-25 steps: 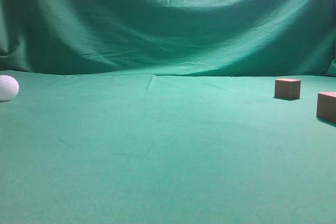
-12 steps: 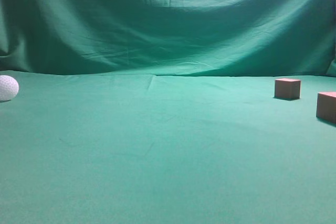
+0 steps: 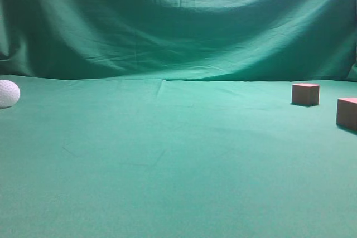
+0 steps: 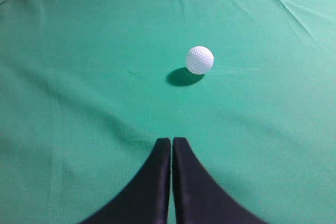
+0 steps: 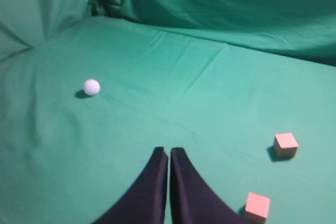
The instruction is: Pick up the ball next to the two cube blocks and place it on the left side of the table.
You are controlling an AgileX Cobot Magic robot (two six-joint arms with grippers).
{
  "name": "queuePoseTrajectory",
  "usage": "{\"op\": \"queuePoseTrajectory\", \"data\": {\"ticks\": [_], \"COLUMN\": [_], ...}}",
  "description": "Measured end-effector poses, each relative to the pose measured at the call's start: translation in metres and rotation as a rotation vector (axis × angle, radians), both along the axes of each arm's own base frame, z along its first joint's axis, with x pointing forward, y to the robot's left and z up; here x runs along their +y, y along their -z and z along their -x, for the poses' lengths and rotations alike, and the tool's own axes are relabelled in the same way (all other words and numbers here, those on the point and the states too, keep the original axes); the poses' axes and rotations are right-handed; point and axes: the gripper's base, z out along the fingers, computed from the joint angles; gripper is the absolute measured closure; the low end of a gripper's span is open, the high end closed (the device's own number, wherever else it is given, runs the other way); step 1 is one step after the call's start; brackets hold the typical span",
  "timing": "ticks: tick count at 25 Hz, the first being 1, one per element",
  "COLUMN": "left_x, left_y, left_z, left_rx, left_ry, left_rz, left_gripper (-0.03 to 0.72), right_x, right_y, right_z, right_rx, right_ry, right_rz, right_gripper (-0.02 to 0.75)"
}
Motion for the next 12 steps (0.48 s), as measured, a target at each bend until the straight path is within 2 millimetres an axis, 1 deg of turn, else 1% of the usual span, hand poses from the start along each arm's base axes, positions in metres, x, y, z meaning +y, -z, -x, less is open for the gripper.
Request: {"op": "queuePoseTrajectory", "data": {"ticks": [4,7,9,12], "left_x": [0.0,0.0,0.0,0.0], "left_y": [0.0,0.0,0.0,0.0], "left_z": [0.0,0.0,0.0,0.0], "left_rx": [0.0,0.0,0.0,0.0], "left_ry": [0.0,0.0,0.0,0.0], "left_rz": [0.0,0.0,0.0,0.0], "left_gripper": [0.688,0.688,0.688,0.688], "right_x": [-0.002,-0.005,-0.007,-0.012], "right_y": [0.005,0.012,0.023,0.049], "right_z": [-0.001,-0.006,-0.01,-0.017], "right_rx": [-0.005,-0.049,-0.085,-0.143], "right_ry": [0.005,0.065,0.127,0.242], "right_rz": [0.065,0.072,0.063,0.037], "right_gripper": [0.738,0.738,0.738,0.738]}}
